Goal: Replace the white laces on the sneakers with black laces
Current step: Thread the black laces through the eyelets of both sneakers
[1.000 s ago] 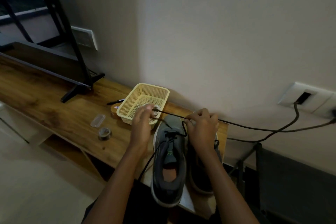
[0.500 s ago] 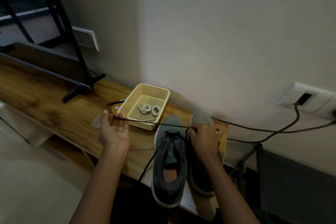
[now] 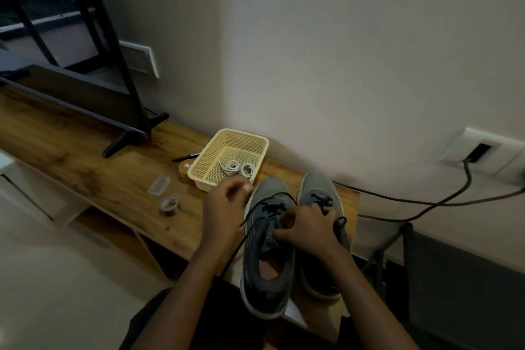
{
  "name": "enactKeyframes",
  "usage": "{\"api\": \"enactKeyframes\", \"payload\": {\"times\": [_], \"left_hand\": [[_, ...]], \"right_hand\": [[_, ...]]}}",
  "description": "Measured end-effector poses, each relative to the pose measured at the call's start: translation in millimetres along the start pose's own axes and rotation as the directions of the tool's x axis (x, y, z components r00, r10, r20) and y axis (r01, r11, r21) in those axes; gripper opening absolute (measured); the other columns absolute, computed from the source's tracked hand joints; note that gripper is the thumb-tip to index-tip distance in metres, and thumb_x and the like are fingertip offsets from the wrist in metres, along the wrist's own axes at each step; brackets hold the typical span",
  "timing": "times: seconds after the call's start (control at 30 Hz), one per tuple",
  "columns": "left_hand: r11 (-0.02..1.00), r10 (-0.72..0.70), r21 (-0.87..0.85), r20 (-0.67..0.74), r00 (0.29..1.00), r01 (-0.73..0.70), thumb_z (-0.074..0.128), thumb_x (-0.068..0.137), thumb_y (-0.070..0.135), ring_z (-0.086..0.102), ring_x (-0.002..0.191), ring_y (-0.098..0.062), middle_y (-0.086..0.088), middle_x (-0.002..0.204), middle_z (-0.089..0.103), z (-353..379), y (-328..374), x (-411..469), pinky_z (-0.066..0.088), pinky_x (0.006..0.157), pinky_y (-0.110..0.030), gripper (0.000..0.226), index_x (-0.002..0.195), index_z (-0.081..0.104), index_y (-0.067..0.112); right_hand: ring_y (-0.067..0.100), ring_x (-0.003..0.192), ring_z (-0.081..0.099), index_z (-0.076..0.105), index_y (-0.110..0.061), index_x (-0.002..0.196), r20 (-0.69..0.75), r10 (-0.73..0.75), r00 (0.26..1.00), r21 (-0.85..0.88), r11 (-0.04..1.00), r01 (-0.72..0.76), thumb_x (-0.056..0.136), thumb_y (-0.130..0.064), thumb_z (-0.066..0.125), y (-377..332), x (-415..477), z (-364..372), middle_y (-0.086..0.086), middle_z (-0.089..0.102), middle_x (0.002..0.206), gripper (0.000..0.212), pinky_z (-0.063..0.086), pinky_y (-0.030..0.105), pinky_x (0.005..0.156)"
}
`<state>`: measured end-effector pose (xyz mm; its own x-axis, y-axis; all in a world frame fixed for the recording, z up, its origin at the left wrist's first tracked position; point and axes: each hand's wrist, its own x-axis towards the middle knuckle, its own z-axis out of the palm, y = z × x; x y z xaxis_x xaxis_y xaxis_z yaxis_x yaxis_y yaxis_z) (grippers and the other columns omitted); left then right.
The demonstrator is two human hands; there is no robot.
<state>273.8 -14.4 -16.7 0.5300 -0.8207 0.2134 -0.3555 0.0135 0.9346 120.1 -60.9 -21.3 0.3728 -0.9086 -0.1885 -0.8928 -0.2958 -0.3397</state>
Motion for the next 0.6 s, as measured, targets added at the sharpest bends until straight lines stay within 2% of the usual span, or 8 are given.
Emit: {"api": "enactKeyframes", "payload": {"times": [0.1, 0.2, 0.27, 0.3, 0.47, 0.53, 0.6], "left_hand": [[0.964, 0.004, 0.260, 0.192, 0.981, -0.055, 0.058, 0.092, 0.017, 0.058, 0.091, -0.010, 0.009, 0.094, 0.060, 19.9, -15.9, -11.2, 0.048, 0.080, -0.029, 0.008, 0.093, 0.063, 0.022], [0.885, -0.022, 0.451, 0.293, 0.956, -0.118, 0.054, 0.094, 0.018, 0.056, 0.100, -0.014, 0.005, 0.105, 0.059, 31.2, -21.7, -18.2, 0.046, 0.089, -0.037, 0.017, 0.103, 0.066, 0.024], [0.884, -0.046, 0.456, 0.303, 0.952, -0.102, 0.053, 0.093, 0.017, 0.058, 0.101, -0.014, 0.002, 0.109, 0.061, 34.3, -18.9, -20.2, 0.048, 0.089, -0.035, 0.021, 0.108, 0.068, 0.022], [0.886, -0.051, 0.454, 0.291, 0.955, -0.091, 0.054, 0.093, 0.017, 0.059, 0.100, -0.014, 0.002, 0.109, 0.062, 35.7, -17.5, -20.8, 0.049, 0.088, -0.035, 0.022, 0.108, 0.069, 0.021], [0.877, -0.120, 0.481, 0.236, 0.964, -0.009, 0.060, 0.086, 0.016, 0.061, 0.085, -0.012, 0.007, 0.089, 0.066, 44.2, -13.9, -23.2, 0.053, 0.076, -0.038, 0.016, 0.099, 0.063, 0.025], [0.879, -0.152, 0.476, 0.238, 0.959, 0.021, 0.063, 0.083, 0.015, 0.060, 0.084, -0.012, 0.009, 0.081, 0.062, 47.4, -14.0, -21.0, 0.052, 0.077, -0.040, 0.017, 0.091, 0.057, 0.029], [0.884, -0.155, 0.468, 0.260, 0.953, 0.016, 0.065, 0.083, 0.012, 0.061, 0.084, -0.013, 0.010, 0.079, 0.060, 49.2, -14.3, -17.2, 0.051, 0.074, -0.034, 0.018, 0.091, 0.058, 0.026]], "right_hand": [[0.024, 0.107, 0.046, 0.035, -0.026, 0.059, -0.052, -0.011, 0.999, -0.071, 0.997, 0.007, 0.082, -0.044, 0.060, -4.6, -4.8, 10.3, -0.006, 0.048, 0.076, 0.038, 0.018, 0.049, 0.103], [0.025, 0.112, 0.044, 0.043, -0.023, 0.070, -0.106, -0.004, 0.994, -0.076, 0.997, -0.004, 0.085, -0.035, 0.054, -6.5, -7.3, 15.4, -0.002, 0.055, 0.093, 0.022, 0.015, 0.049, 0.106], [0.025, 0.114, 0.043, 0.047, -0.023, 0.081, -0.125, -0.011, 0.992, -0.067, 0.998, 0.003, 0.087, -0.031, 0.050, -6.3, -7.6, 18.2, 0.001, 0.058, 0.105, 0.010, 0.013, 0.050, 0.109], [0.025, 0.113, 0.043, 0.047, -0.021, 0.083, -0.130, -0.012, 0.991, -0.056, 0.998, 0.004, 0.087, -0.028, 0.048, -5.8, -7.4, 18.9, 0.001, 0.058, 0.105, 0.008, 0.012, 0.050, 0.110], [0.024, 0.112, 0.044, 0.055, -0.017, 0.091, -0.126, 0.025, 0.992, -0.015, 1.000, -0.027, 0.088, -0.017, 0.043, -2.8, -6.2, 18.0, 0.002, 0.056, 0.092, 0.012, 0.010, 0.048, 0.112], [0.025, 0.113, 0.044, 0.051, -0.017, 0.087, -0.129, 0.038, 0.991, -0.007, 0.999, -0.039, 0.088, -0.015, 0.042, -2.9, -5.9, 18.0, 0.001, 0.053, 0.088, 0.010, 0.009, 0.048, 0.112], [0.025, 0.113, 0.045, 0.047, -0.017, 0.083, -0.125, 0.052, 0.991, -0.001, 0.999, -0.052, 0.089, -0.013, 0.042, -3.9, -5.5, 17.9, -0.001, 0.048, 0.085, 0.009, 0.008, 0.048, 0.112]]}}
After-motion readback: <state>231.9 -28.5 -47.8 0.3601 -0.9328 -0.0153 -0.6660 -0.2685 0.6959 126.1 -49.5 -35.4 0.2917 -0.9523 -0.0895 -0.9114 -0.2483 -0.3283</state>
